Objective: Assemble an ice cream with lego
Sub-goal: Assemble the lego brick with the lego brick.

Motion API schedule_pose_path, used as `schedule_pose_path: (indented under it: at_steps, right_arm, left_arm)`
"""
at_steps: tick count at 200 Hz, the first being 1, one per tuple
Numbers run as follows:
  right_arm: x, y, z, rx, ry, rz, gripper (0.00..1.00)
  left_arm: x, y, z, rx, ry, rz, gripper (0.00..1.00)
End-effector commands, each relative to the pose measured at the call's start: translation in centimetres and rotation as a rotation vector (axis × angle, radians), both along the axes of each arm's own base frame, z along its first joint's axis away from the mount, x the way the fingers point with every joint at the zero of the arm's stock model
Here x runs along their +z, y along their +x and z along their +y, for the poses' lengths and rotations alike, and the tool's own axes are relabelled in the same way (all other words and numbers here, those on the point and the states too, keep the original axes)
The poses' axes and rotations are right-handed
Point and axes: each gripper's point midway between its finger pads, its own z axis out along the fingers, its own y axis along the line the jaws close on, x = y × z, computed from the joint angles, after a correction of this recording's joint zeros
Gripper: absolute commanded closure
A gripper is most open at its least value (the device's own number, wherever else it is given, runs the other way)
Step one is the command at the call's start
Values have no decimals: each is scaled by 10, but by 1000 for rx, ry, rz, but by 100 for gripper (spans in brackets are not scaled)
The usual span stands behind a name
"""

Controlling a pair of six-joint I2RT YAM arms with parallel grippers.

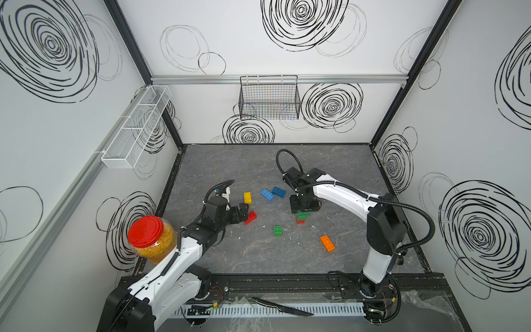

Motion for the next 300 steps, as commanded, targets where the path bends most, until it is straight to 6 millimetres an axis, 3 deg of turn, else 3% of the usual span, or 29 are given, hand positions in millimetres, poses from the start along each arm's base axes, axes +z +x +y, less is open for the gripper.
schedule_pose_path:
  at_steps: [1, 48, 146, 209, 300]
  right_arm:
    - [-40, -28, -10, 37, -84, 163, 43]
    - [-38, -38, -11, -2, -70, 207, 43]
    - [-35, -28, -12, -41, -96, 149, 44]
    - [-48, -40, -19, 37, -115, 163, 42]
    - [-42, -48, -12, -73, -51, 254, 43]
  left_arm:
    - [9, 3, -1, 2, -10, -29, 1]
    - [9, 3, -1, 3, -9, -27, 1]
    - [9, 3, -1, 3, -10, -29, 1]
    - [10, 2, -1, 3, -14, -34, 1]
    - [11, 1, 0, 6, -12, -34, 1]
